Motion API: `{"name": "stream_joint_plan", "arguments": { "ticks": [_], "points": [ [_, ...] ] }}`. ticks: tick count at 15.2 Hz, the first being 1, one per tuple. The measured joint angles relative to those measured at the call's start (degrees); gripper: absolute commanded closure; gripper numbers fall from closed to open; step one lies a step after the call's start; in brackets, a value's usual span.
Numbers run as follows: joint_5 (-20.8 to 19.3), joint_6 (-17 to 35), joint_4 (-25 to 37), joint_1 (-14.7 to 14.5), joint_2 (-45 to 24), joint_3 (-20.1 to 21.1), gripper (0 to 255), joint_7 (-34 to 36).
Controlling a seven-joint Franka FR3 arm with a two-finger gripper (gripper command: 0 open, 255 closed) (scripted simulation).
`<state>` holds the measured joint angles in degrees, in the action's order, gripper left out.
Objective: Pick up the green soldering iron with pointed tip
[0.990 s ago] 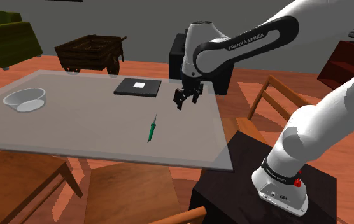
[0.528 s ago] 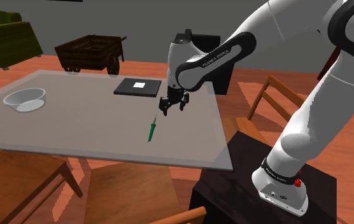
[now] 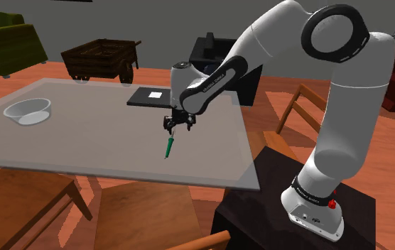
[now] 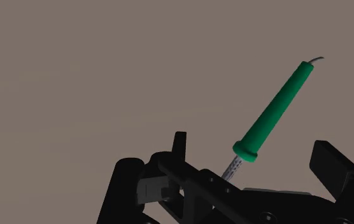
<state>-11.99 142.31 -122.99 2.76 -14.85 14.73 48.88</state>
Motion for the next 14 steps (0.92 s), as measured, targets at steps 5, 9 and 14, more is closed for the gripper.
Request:
{"name": "stream_joint_plan", "arguments": {
  "ticks": [5,9,14],
  "points": [
    [-4.1,1.5,9.1,-2.5,-10.6,-3.4,0,7.9],
    [-5.4,1.8,15.6,-4.1,-17.4,-5.5,0,11.5],
    [-6.4,4.2,16.7,-4.8,-21.0,-6.5,0,12.8]
  ]
}}
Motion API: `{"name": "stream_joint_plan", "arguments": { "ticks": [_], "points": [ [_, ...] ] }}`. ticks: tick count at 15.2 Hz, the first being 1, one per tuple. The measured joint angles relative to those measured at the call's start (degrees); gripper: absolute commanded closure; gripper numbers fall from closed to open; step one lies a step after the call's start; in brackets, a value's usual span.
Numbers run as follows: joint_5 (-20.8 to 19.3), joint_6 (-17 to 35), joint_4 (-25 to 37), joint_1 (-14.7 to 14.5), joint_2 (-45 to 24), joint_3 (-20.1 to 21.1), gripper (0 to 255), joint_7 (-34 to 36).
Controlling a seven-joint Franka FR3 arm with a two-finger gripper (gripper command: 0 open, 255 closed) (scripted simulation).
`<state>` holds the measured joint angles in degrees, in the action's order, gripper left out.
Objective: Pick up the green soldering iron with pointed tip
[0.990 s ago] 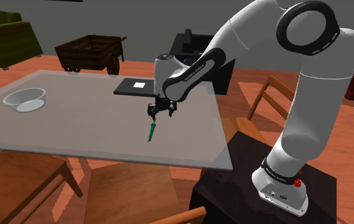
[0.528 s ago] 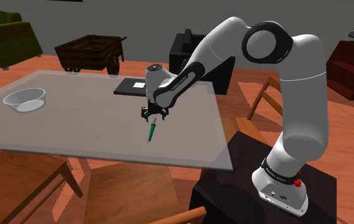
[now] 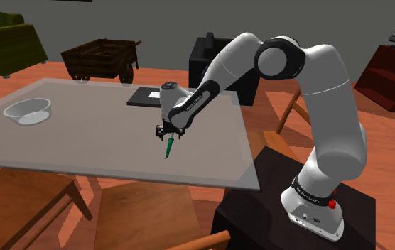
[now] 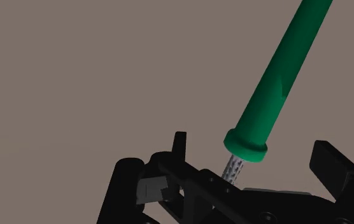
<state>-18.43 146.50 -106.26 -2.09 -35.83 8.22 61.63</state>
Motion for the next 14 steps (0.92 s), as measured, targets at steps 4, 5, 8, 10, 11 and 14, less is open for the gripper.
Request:
{"name": "stream_joint_plan", "arguments": {
  "ticks": [4,5,8,10,11,14],
  "points": [
    [-0.3,0.8,0.1,-0.2,-0.8,-0.2,255,0.3],
    [-0.3,0.8,0.1,-0.2,-0.8,-0.3,255,0.3],
    [-0.3,0.8,0.1,-0.2,-0.8,-0.3,255,0.3],
    [-0.3,0.9,0.0,-0.2,-0.8,-0.3,255,0.3],
    [-0.3,0.9,0.0,-0.2,-0.8,-0.3,255,0.3],
    [-0.2,0.6,0.0,-0.1,-0.5,-0.2,255,0.2]
  ]
}}
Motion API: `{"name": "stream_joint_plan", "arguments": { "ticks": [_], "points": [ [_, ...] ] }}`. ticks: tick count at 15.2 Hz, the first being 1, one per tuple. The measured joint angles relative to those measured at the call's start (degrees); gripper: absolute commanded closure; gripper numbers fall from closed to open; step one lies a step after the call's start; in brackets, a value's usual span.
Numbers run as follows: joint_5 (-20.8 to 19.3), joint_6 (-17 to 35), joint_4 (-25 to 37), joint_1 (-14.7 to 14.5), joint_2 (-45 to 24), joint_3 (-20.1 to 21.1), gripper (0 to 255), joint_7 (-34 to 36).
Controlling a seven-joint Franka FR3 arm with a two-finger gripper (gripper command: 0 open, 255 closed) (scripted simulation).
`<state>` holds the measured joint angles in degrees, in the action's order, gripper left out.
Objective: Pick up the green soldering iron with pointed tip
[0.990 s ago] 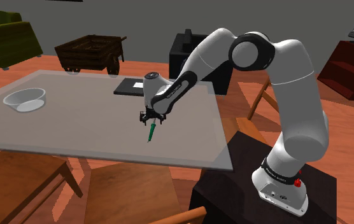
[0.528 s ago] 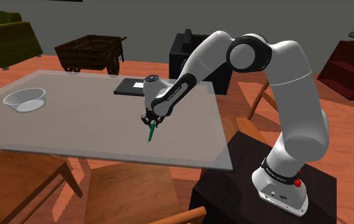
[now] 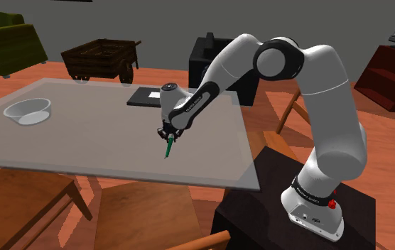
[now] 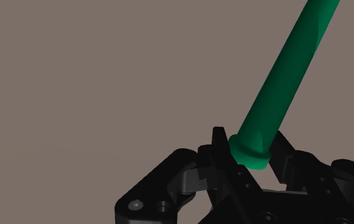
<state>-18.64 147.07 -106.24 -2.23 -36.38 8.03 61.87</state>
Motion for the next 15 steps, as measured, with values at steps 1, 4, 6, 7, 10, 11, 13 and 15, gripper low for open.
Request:
{"name": "stream_joint_plan", "arguments": {
  "ticks": [1,4,6,7,10,11,13,15],
  "points": [
    [0.1,-0.3,-0.2,0.1,0.5,0.1,255,-0.1],
    [0.6,-1.6,-0.4,0.4,2.0,0.6,255,-0.6],
    [1.0,-2.7,-0.4,0.7,3.1,0.9,255,-1.0],
    [1.2,-3.3,-0.3,0.7,3.7,1.1,255,-1.2],
    [1.7,-4.7,-0.7,0.9,5.4,1.5,255,-1.5],
    [2.0,-5.0,-1.1,1.1,6.2,1.6,255,-1.7],
    [2.4,-6.3,-0.8,1.3,7.2,1.9,255,-2.2],
    [2.8,-7.2,-0.7,1.5,8.0,2.1,255,-2.5]
  ]
}}
